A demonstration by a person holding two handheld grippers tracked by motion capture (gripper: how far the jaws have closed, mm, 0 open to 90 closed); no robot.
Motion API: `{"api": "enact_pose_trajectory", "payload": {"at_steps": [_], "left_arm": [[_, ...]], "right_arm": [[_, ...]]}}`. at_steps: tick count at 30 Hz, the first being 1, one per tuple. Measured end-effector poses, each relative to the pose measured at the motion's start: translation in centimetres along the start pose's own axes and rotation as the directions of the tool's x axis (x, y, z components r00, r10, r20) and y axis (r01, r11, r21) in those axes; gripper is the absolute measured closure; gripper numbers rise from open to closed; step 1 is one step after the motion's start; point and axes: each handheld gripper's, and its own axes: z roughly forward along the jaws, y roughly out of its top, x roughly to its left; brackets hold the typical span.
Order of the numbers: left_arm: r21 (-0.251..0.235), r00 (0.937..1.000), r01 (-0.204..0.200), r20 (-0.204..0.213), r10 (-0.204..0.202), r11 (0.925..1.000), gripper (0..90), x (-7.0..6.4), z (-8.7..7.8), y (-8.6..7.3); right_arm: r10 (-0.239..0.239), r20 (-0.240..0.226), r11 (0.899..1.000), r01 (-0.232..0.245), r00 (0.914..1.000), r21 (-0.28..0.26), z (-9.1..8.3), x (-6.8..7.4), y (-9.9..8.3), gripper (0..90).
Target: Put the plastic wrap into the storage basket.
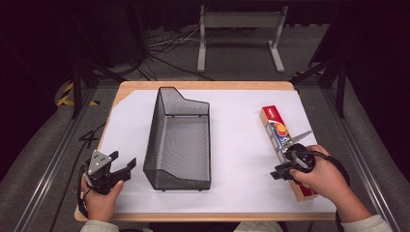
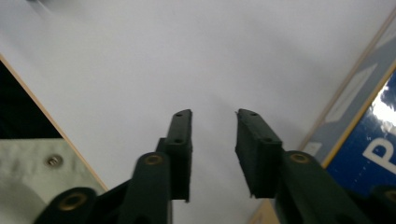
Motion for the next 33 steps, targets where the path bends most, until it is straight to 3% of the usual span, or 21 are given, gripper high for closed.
{"api": "enact_pose_trajectory", "payload": {"at_steps": [2,3,6,8,11,16,18,20,22,27,29,33], "left_arm": [[-0.002,1.0,-0.001,0.001,0.001,1.0,29.1,0.0,0.0,0.0],[-0.003,1.0,0.0,0.001,0.0,1.0,29.1,0.0,0.0,0.0],[-0.003,1.0,0.002,-0.002,-0.002,1.0,29.0,0.0,0.0,0.0],[-0.003,1.0,0.002,-0.003,-0.002,1.0,28.9,0.0,0.0,0.0],[-0.001,1.0,0.001,-0.002,-0.001,1.0,28.8,0.1,0.0,0.0],[-0.005,0.9999,0.007,-0.008,-0.008,1.0,28.7,0.1,-0.1,0.0],[-0.003,0.9999,0.006,-0.008,-0.006,1.0,28.6,0.2,-0.1,0.0],[-0.006,0.9999,0.009,-0.007,-0.009,0.9999,28.5,0.2,-0.1,0.0],[-0.012,0.9998,0.017,-0.006,-0.017,0.9998,28.5,0.2,-0.1,0.0],[-0.015,0.9997,0.022,-0.011,-0.022,0.9996,28.4,0.3,-0.2,0.0],[-0.017,0.9997,0.023,-0.013,-0.023,0.9996,28.5,0.3,-0.2,0.0],[-0.016,0.9997,0.022,-0.013,-0.022,0.9996,28.4,0.2,-0.2,0.0]], "right_arm": [[-0.002,-0.001,0.997,0.002,1.0,-0.074,-0.4,0.3,-0.1,53.8],[-0.002,-0.001,0.997,0.002,1.0,-0.074,-0.4,0.3,-0.1,53.8],[-0.002,0.025,0.983,0.006,0.9997,-0.185,-1.2,0.6,-0.1,46.2],[-0.023,0.043,0.964,0.033,0.9988,-0.263,-1.6,0.7,-0.1,43.7],[-0.021,0.044,0.935,0.035,0.9988,-0.353,-2.3,0.7,-0.2,41.6],[-0.007,0.077,0.888,0.042,0.997,-0.458,-3.2,0.4,-0.1,37.1],[0.001,0.105,0.858,0.053,0.9945,-0.51,-3.7,0.1,0.0,34.0],[0.019,0.108,0.84,0.043,0.994,-0.54,-4.1,-0.2,0.1,33.3],[0.034,0.109,0.829,0.032,0.9935,-0.558,-4.4,-0.5,0.2,31.8],[0.067,0.129,0.819,0.02,0.9894,-0.574,-5.0,-1.2,0.5,29.6],[0.072,0.145,0.806,0.028,0.9869,-0.592,-5.3,-1.4,0.7,28.0],[0.102,0.143,0.79,0.007,0.9844,-0.613,-6.0,-2.0,1.3,25.7]]}}
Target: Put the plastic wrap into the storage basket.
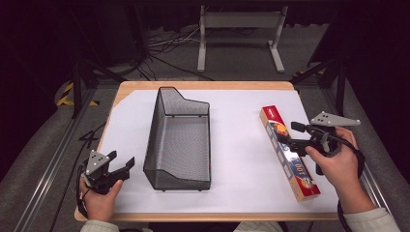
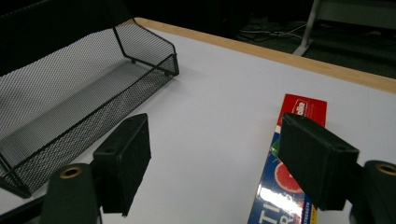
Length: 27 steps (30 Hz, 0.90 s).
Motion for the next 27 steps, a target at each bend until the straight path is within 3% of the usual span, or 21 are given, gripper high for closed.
{"api": "enact_pose_trajectory", "payload": {"at_steps": [9,17,23,27], "left_arm": [[0.005,1.0,-0.003,-0.001,0.003,1.0,28.4,-0.1,0.1,-0.1],[0.005,1.0,-0.003,-0.001,0.003,1.0,28.4,-0.1,0.1,-0.1],[0.003,1.0,-0.003,-0.001,0.003,1.0,28.3,-0.1,0.0,-0.1],[0.005,1.0,-0.003,0.0,0.003,1.0,28.3,-0.1,0.1,-0.1]], "right_arm": [[0.031,0.057,0.999,-0.03,0.9979,-0.012,0.6,-1.4,1.6,20.7],[0.052,0.135,0.999,-0.053,0.9894,0.009,1.9,-2.6,2.5,18.3],[0.068,0.223,0.992,-0.09,0.9725,0.087,3.6,-3.5,2.0,15.7],[0.098,0.233,0.983,-0.13,0.9676,0.128,4.5,-4.0,1.1,14.5]]}}
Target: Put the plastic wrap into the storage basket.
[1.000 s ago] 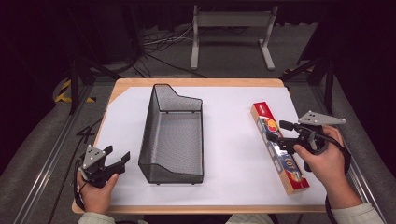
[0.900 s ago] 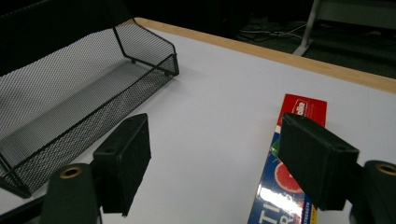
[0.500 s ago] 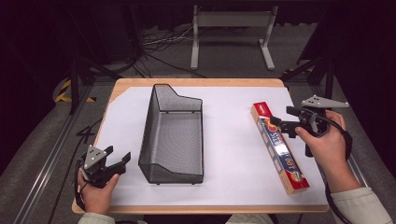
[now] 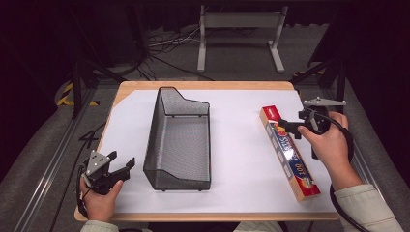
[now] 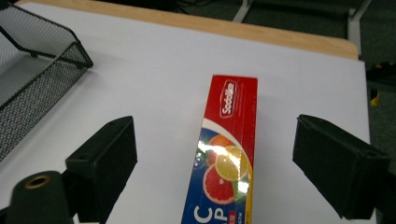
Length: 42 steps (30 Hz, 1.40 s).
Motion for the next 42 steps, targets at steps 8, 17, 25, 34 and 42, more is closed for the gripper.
{"api": "enact_pose_trajectory", "payload": {"at_steps": [8,17,25,34,42], "left_arm": [[0.0,1.0,0.0,-0.001,0.0,1.0,28.3,0.0,0.0,0.0],[0.001,1.0,-0.001,-0.002,0.001,1.0,28.3,0.0,0.0,0.0],[0.003,1.0,-0.001,-0.003,0.001,1.0,28.3,0.0,0.0,0.0],[0.004,1.0,-0.001,-0.006,0.001,1.0,28.3,0.0,0.0,0.0],[0.005,1.0,0.001,-0.009,-0.001,1.0,28.4,0.0,0.0,0.0]], "right_arm": [[0.026,-0.003,0.992,-0.026,0.9996,0.127,1.9,-0.2,-1.7,13.0],[0.041,0.015,0.972,-0.043,0.9991,0.231,3.1,-0.4,-2.9,11.8],[0.045,0.002,0.943,-0.043,0.999,0.329,4.0,-0.2,-3.9,10.8],[0.031,0.013,0.913,-0.034,0.9994,0.407,5.0,-0.1,-4.7,12.1],[0.033,0.042,0.879,-0.049,0.9986,0.475,5.7,0.1,-5.2,22.2]]}}
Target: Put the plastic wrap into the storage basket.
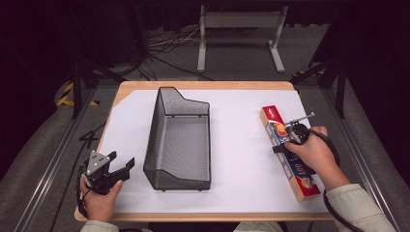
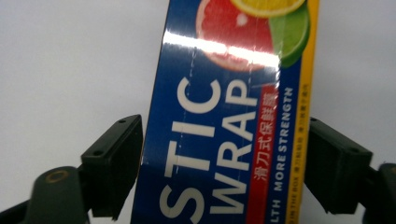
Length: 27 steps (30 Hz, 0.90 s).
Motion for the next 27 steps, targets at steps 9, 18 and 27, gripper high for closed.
{"api": "enact_pose_trajectory", "payload": {"at_steps": [9,18,27], "left_arm": [[0.0,0.9999,0.009,-0.007,-0.009,1.0,28.4,0.1,-0.1,-0.1],[0.001,0.9999,0.01,-0.012,-0.01,0.9999,28.5,0.2,-0.2,-0.1],[0.001,0.9999,0.011,-0.012,-0.011,0.9999,28.5,0.1,-0.1,-0.1]], "right_arm": [[0.041,0.061,0.997,-0.045,0.9973,0.056,0.3,0.5,-0.1,37.3],[0.085,0.089,0.996,-0.089,0.9924,0.033,0.0,0.8,-0.2,40.7],[0.093,0.061,0.996,-0.092,0.9937,-0.018,-1.3,1.1,0.1,40.8]]}}
